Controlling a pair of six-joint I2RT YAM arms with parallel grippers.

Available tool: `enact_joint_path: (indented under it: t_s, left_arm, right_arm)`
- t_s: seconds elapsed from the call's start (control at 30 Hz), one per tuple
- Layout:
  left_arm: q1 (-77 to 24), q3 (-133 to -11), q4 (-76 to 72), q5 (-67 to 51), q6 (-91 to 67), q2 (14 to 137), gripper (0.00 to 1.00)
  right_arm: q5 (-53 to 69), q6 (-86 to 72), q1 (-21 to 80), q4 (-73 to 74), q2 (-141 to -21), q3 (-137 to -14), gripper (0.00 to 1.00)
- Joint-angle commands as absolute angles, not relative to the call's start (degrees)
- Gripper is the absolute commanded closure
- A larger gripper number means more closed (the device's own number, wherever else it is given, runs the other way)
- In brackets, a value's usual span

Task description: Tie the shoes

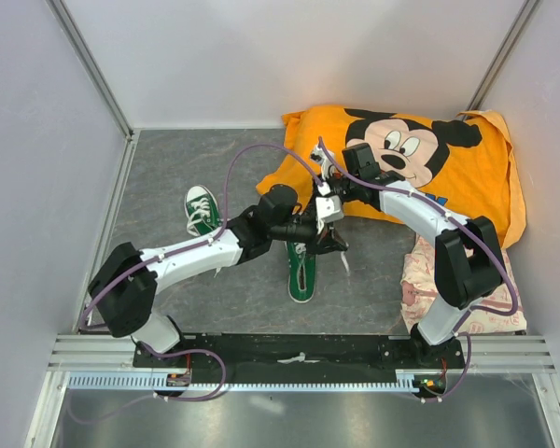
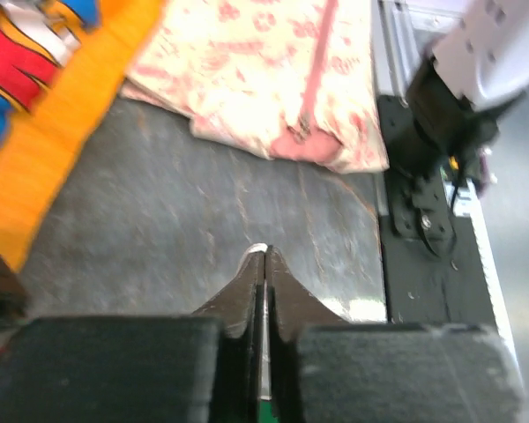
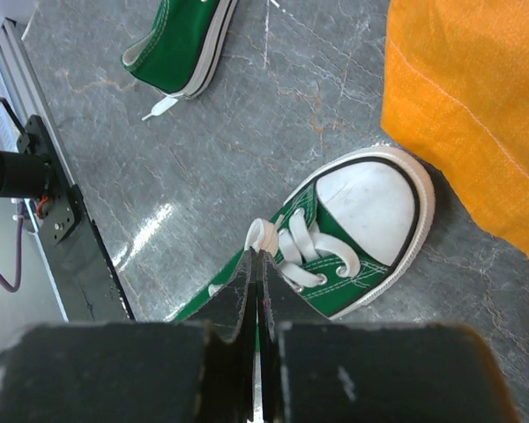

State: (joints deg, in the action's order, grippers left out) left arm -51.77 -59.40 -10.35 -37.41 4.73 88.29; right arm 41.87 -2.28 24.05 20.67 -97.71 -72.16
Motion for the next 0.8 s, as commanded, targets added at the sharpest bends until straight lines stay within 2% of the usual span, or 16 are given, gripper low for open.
enact_joint_path:
  t_s: [0.0, 0.03, 0.07, 0.13, 0.17, 0.27, 0.4, 0.47, 0.6, 0.63, 0.77]
  left_arm:
    - [-51.9, -63.4, -10.8, -36.2, -0.1, 89.7, 0.76]
    - [-51.2, -63.2, -7.7, -36.2, 2.5, 88.5, 0.66]
    - [-50.5, -60.8, -5.7, -36.4, 3.2, 87.2, 0.52]
    - [-46.2, -56.0, -4.3, -39.9, 4.3, 79.7, 0.45]
    - [-44.2, -50.9, -4.5, -40.5, 4.4, 76.3, 0.31]
    - [-35.9, -45.0, -1.2, -41.7, 6.3, 66.3, 0.27]
    - [-27.9, -41.8, 2.0, -37.6, 9.5, 62.4, 0.20]
    - [-24.2, -42.2, 1.1, -38.3, 8.9, 65.0, 0.19]
    - [-22.9, -44.3, 0.3, -41.9, 8.7, 72.0, 0.18]
    - [-22.9, -44.8, -1.8, -43.1, 9.0, 73.5, 0.15]
    - [-22.9, -45.4, -10.1, -45.3, 8.6, 79.2, 0.15]
  right_arm:
    - [44.1, -3.8, 24.0, 17.1, -98.4, -73.1, 1.00]
    - [44.3, -3.9, 23.9, 17.1, -98.3, -73.2, 1.00]
    - [44.4, -3.7, 24.0, 17.0, -98.2, -73.3, 1.00]
    - [45.2, -3.3, 24.3, 17.0, -97.9, -73.6, 1.00]
    - [45.5, -3.0, 24.3, 17.0, -98.0, -73.7, 1.00]
    - [47.1, -2.3, 25.2, 17.0, -98.5, -73.9, 1.00]
    - [49.6, -2.4, 27.0, 15.9, -98.9, -74.3, 1.00]
    - [50.2, -2.4, 27.7, 15.3, -98.3, -74.4, 1.00]
    - [50.4, -2.5, 29.4, 14.7, -97.2, -74.5, 1.00]
    - [50.4, -2.5, 29.7, 14.7, -97.1, -74.5, 1.00]
    - [50.5, -3.0, 30.1, 14.8, -96.6, -75.1, 1.00]
